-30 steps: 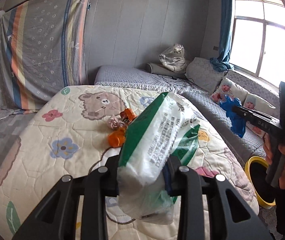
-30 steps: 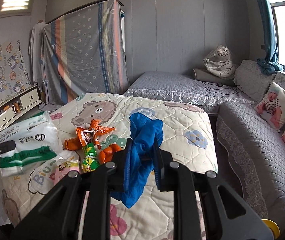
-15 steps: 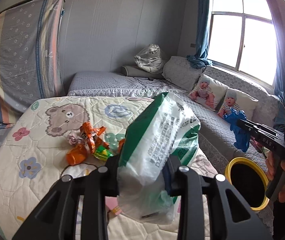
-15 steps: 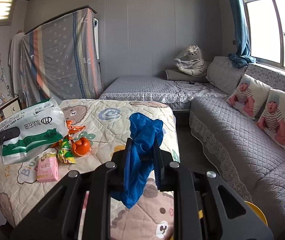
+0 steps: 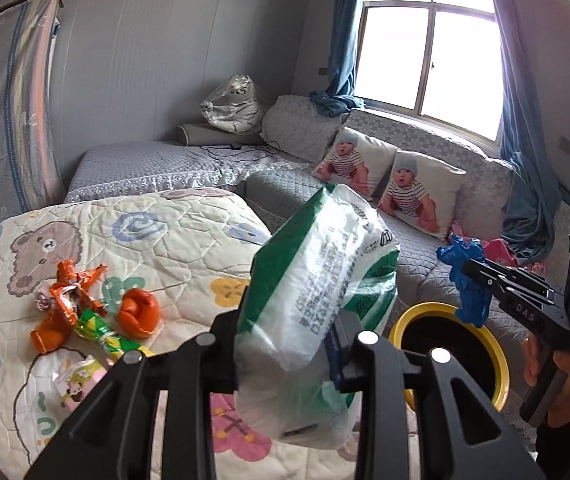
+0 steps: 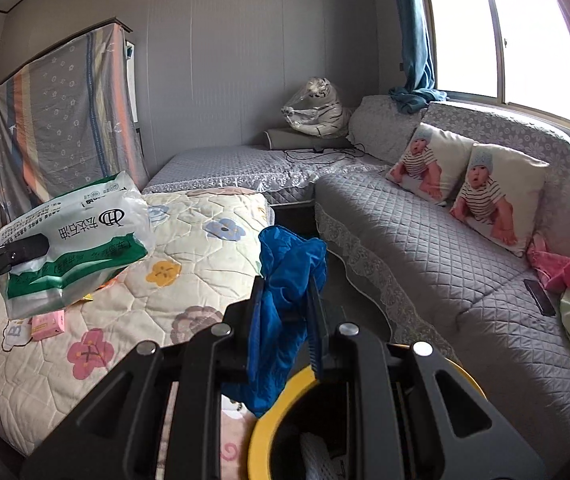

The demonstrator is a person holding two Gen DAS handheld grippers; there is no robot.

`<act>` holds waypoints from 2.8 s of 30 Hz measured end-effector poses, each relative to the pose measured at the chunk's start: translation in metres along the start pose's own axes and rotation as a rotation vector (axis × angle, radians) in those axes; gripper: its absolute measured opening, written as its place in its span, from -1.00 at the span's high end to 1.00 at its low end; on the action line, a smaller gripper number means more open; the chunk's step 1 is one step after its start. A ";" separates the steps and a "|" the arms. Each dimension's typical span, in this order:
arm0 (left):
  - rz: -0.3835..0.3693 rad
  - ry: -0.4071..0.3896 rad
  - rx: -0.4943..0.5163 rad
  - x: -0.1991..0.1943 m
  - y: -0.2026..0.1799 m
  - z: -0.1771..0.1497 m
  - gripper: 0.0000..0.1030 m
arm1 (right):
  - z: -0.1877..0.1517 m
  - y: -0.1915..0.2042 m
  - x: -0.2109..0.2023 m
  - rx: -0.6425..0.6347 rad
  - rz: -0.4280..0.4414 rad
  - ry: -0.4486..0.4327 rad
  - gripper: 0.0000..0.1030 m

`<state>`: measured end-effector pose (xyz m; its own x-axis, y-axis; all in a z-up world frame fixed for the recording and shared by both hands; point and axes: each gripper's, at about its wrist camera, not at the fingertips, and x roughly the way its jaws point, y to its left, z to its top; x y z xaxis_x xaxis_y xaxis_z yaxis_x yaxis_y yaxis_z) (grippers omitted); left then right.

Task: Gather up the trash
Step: 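Lift the glove and white-green bag and carry them over the bin, then open both tools to drop the glove and bag into the bin, then move both tools back over the orange peels on the bed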

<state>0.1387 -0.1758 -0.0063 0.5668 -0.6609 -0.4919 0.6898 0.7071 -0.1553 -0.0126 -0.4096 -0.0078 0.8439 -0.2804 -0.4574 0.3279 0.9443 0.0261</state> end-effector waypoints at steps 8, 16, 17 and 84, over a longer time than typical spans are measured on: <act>-0.096 0.040 0.062 0.034 -0.048 0.000 0.44 | -0.022 -0.040 -0.012 0.054 -0.098 0.038 0.65; -0.174 0.092 0.106 0.066 -0.092 -0.008 0.44 | -0.054 -0.070 -0.019 0.101 -0.177 0.084 0.65; -0.183 0.099 0.113 0.069 -0.097 -0.010 0.44 | -0.058 -0.074 -0.019 0.108 -0.182 0.090 0.65; 0.002 0.028 0.003 0.075 -0.029 0.012 -0.73 | -0.065 -0.045 -0.016 0.066 -0.110 0.083 -0.29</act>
<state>0.1668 -0.2490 -0.0287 0.5552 -0.6521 -0.5163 0.6902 0.7076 -0.1514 -0.0680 -0.4364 -0.0596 0.7643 -0.3637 -0.5325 0.4457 0.8947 0.0285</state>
